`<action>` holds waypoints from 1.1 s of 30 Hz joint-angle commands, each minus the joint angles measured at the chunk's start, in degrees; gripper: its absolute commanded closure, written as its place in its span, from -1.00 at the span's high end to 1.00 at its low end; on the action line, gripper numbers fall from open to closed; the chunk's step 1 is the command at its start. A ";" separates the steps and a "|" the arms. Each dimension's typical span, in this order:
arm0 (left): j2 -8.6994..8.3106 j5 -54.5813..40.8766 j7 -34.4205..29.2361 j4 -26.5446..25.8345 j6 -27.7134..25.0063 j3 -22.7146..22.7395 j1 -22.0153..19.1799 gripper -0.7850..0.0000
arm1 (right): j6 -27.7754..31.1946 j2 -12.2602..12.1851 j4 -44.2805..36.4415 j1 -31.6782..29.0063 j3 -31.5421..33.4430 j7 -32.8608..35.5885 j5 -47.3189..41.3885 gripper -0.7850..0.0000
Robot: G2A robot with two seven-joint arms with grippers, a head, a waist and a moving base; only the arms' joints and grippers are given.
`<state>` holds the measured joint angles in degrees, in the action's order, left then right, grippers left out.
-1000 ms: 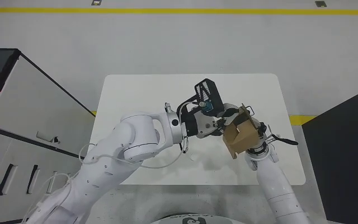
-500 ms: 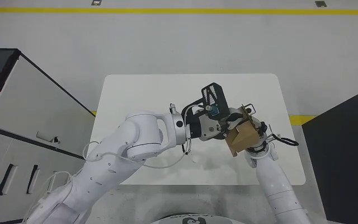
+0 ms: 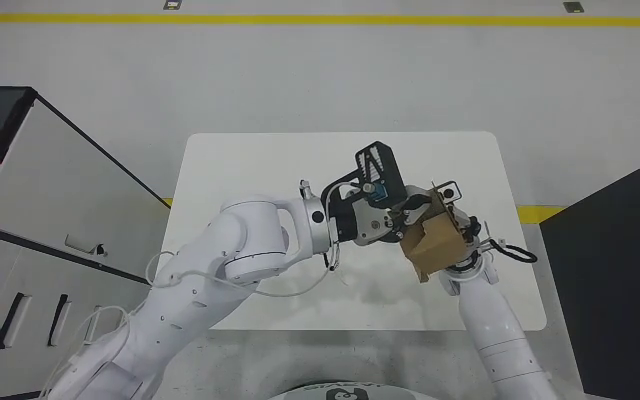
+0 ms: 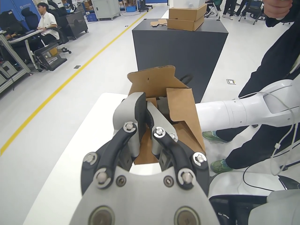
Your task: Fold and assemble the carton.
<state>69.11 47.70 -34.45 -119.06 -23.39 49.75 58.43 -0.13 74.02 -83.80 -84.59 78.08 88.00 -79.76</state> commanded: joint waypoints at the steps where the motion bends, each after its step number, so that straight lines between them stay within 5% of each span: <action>1: 0.04 0.06 -0.10 -0.09 -0.10 -0.16 0.01 -1.00 | 0.13 -0.06 -0.24 -0.08 -0.04 0.00 -0.25 -1.00; 33: 0.52 -0.92 -1.47 -0.19 -0.82 -0.42 0.03 -1.00 | 3.69 -1.54 0.04 0.02 -0.60 0.00 0.99 -1.00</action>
<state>69.66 46.54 -35.96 -119.16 -24.31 49.07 58.48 3.50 72.52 -83.85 -84.55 77.51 88.00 -78.70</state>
